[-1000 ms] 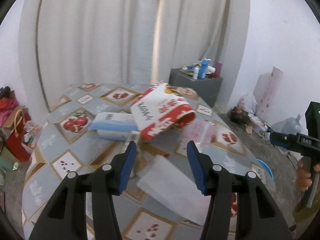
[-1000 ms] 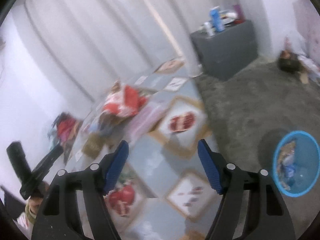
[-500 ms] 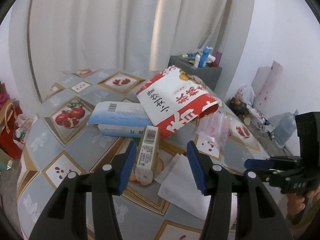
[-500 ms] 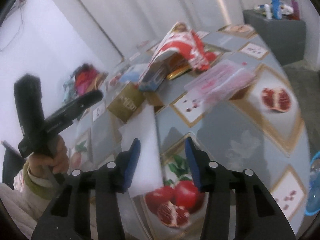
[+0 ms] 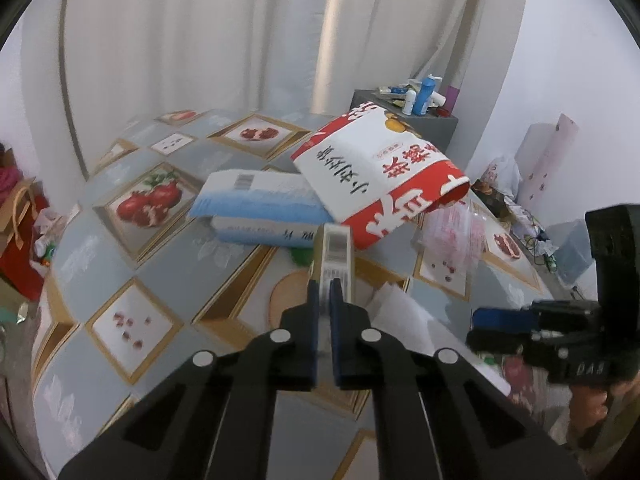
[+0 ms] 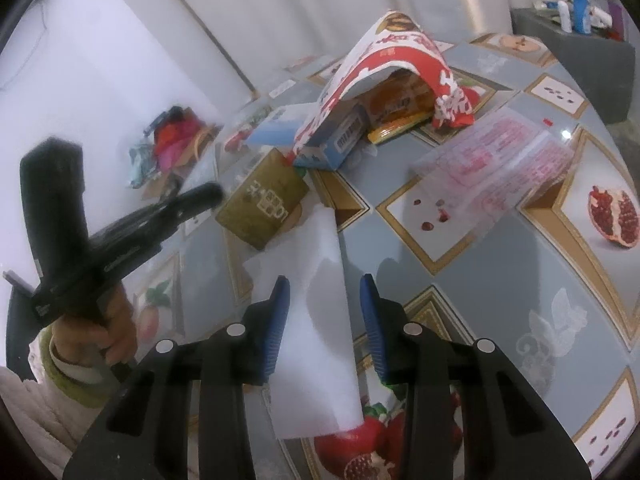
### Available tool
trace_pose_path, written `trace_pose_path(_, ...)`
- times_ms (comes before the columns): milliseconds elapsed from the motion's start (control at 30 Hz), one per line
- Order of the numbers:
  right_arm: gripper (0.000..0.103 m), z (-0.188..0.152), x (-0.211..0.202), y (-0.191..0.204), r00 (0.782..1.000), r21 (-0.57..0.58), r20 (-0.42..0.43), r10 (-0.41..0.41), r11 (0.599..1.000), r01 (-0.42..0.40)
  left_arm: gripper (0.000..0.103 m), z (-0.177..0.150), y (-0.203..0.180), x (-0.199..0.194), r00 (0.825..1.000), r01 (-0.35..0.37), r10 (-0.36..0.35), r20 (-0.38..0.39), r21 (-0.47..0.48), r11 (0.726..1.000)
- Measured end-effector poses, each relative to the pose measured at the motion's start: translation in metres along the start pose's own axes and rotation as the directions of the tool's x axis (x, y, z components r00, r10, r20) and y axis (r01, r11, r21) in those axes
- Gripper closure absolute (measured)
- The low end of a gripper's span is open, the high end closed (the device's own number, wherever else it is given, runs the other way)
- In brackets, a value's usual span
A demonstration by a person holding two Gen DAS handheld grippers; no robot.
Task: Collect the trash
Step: 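Close the left gripper on the juice carton while the right gripper reaches the white tissue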
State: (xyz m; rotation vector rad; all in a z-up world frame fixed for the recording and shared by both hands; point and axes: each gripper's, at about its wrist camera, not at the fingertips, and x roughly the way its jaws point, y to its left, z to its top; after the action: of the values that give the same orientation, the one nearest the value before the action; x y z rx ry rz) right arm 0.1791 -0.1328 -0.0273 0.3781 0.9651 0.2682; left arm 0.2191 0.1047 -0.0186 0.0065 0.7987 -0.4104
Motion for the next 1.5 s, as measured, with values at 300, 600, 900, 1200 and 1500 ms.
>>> trace_pose_path(300, 0.069, -0.017, -0.02, -0.009, 1.0, 0.032, 0.025, 0.0, 0.999, -0.001, 0.076, -0.008, 0.0, -0.019, 1.0, 0.025, -0.025, -0.011, -0.062, 0.998)
trace_pose_path(600, 0.068, -0.026, -0.038, -0.013, 0.998, 0.069, 0.059, -0.012, 0.998, 0.008, 0.08, 0.0, -0.013, 0.015, 0.998, -0.049, 0.049, -0.043, -0.012, 0.999)
trace_pose_path(900, 0.068, -0.034, -0.043, -0.019, 0.998, 0.085, 0.057, -0.001, 0.996, -0.003, 0.08, -0.037, -0.008, -0.028, 0.995, -0.069, 0.064, -0.077, -0.062, 0.996)
trace_pose_path(1200, 0.067, -0.034, -0.034, -0.01, 0.999, 0.056, 0.04, -0.01, 0.998, 0.007, 0.065, -0.075, -0.022, -0.065, 0.993, -0.03, 0.015, -0.113, -0.133, 0.991)
trace_pose_path(1500, 0.066, -0.029, -0.013, -0.004, 0.998, 0.045, 0.01, -0.068, 0.997, 0.068, 0.06, -0.066, -0.025, -0.057, 0.996, -0.032, 0.021, -0.084, -0.131, 0.991)
